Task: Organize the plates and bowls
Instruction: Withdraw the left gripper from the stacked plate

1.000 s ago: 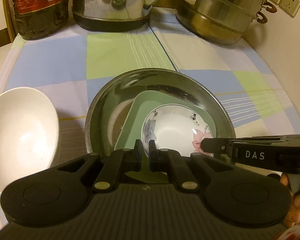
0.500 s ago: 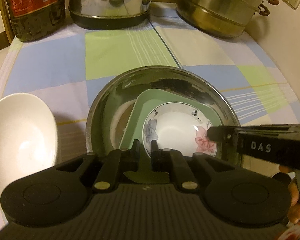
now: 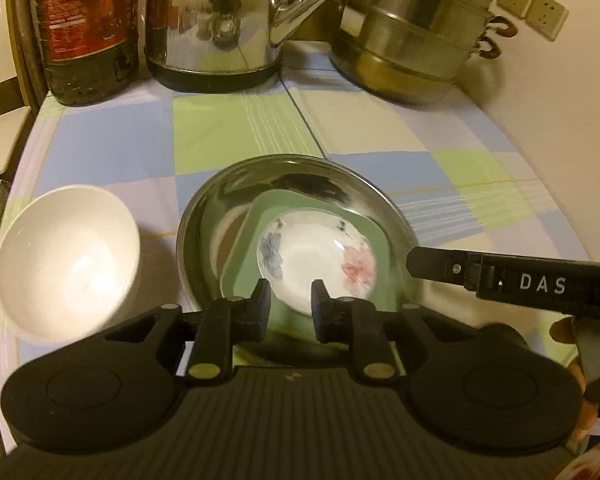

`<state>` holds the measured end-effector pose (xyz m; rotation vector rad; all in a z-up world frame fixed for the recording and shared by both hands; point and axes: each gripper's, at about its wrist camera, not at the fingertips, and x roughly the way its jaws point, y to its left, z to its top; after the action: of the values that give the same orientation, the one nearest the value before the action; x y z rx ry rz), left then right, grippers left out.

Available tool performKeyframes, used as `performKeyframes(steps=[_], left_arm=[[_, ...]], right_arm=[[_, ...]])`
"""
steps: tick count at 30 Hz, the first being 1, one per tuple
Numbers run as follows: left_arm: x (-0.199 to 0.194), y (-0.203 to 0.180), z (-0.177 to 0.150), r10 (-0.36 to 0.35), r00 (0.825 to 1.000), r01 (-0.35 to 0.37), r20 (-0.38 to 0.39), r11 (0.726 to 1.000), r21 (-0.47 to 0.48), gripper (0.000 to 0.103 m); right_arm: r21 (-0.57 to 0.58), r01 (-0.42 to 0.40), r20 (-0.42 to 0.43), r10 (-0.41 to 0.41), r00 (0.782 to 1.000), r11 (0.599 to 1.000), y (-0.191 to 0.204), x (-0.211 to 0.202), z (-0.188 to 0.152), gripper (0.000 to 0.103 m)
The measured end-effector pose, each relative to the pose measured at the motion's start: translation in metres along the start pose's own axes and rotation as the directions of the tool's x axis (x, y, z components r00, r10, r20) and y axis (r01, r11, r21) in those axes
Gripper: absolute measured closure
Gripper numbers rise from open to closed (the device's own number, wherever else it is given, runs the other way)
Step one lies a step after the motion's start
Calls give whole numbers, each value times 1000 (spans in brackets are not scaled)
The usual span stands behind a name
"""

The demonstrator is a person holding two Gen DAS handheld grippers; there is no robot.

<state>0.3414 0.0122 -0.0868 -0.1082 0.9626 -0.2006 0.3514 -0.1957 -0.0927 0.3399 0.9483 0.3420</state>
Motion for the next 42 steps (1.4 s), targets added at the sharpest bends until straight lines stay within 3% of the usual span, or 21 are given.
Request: performKeyframes(steps=[4, 7, 25, 42], left_arm=[[-27, -18, -22, 3, 1000, -3, 12, 1000, -3, 82], [-44, -32, -42, 1, 1000, -1, 10, 1000, -16, 82], [-112, -96, -131, 94, 994, -87, 62, 991, -105, 81], [-153, -111, -177, 156, 986, -145, 67, 980, -139, 78]], right_arm=[[-3, -32, -4, 32, 999, 999, -1, -28, -14, 40], [-23, -48, -8, 48, 999, 999, -1, -50, -27, 39], [-96, -114, -51, 109, 993, 989, -24, -141, -108, 38], [-123, -139, -74, 130, 989, 983, -29, -172, -144, 38]])
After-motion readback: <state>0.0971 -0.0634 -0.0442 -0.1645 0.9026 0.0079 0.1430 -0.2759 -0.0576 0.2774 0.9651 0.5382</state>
